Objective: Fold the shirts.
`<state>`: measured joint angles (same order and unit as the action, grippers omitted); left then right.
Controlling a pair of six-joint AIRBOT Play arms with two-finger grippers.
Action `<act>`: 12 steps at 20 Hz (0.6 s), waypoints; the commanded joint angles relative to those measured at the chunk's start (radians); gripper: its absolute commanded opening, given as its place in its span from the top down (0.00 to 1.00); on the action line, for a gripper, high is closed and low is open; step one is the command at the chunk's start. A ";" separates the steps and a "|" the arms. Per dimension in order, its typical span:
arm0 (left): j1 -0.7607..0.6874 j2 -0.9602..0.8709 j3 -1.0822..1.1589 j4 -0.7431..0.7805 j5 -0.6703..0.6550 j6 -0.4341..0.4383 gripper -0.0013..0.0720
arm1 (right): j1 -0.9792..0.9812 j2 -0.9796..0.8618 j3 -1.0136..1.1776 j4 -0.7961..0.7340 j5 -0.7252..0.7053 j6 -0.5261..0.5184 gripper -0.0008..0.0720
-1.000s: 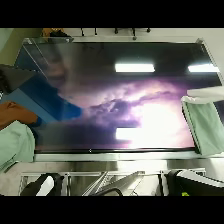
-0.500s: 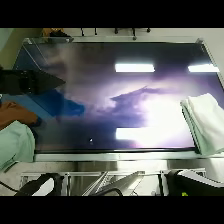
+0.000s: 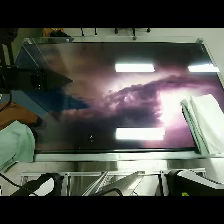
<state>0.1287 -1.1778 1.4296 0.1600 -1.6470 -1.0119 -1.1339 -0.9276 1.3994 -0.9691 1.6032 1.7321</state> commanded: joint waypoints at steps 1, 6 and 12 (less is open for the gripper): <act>0.079 0.058 0.000 0.079 0.082 0.000 0.95 | 0.222 0.042 -0.034 0.154 -0.194 -0.051 0.96; 0.043 0.288 -0.244 0.384 0.171 -0.096 0.95 | 0.888 0.222 -0.351 0.150 -0.452 -0.166 0.96; -0.194 0.570 -0.824 0.423 0.358 -0.163 0.95 | 1.589 0.301 -0.776 0.082 -0.708 -0.135 0.96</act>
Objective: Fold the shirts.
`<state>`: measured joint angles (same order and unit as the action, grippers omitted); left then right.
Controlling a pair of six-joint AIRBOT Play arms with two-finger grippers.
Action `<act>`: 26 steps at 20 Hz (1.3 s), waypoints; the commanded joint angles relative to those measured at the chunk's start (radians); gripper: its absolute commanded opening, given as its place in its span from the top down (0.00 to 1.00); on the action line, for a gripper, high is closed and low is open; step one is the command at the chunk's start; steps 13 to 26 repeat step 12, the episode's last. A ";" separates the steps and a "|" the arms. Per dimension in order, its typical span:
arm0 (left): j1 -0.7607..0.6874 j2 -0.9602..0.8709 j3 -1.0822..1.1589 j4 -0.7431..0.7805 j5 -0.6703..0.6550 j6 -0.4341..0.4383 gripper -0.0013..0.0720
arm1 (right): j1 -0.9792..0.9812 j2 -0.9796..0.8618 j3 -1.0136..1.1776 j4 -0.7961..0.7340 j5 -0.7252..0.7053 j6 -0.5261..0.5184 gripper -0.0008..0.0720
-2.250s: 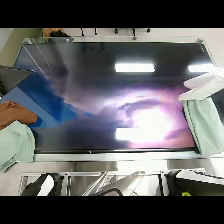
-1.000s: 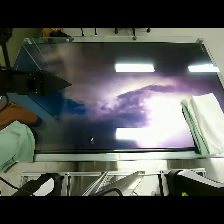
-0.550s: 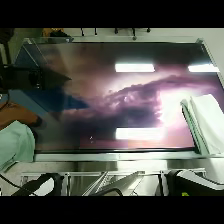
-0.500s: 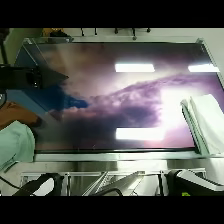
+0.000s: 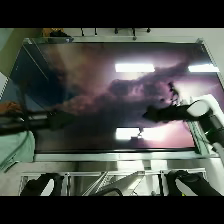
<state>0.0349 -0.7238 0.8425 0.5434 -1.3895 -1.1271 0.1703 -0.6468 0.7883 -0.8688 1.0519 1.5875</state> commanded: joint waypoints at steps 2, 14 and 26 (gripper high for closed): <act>-0.192 0.175 -0.361 0.040 0.171 -0.074 0.95 | 0.356 -0.016 -0.180 -0.021 -0.178 0.009 0.96; -0.323 0.206 -0.426 0.033 0.249 -0.116 0.95 | 0.380 -0.048 -0.180 0.017 -0.128 0.009 0.96; -0.323 0.206 -0.426 0.033 0.249 -0.116 0.95 | 0.380 -0.048 -0.180 0.017 -0.128 0.009 0.96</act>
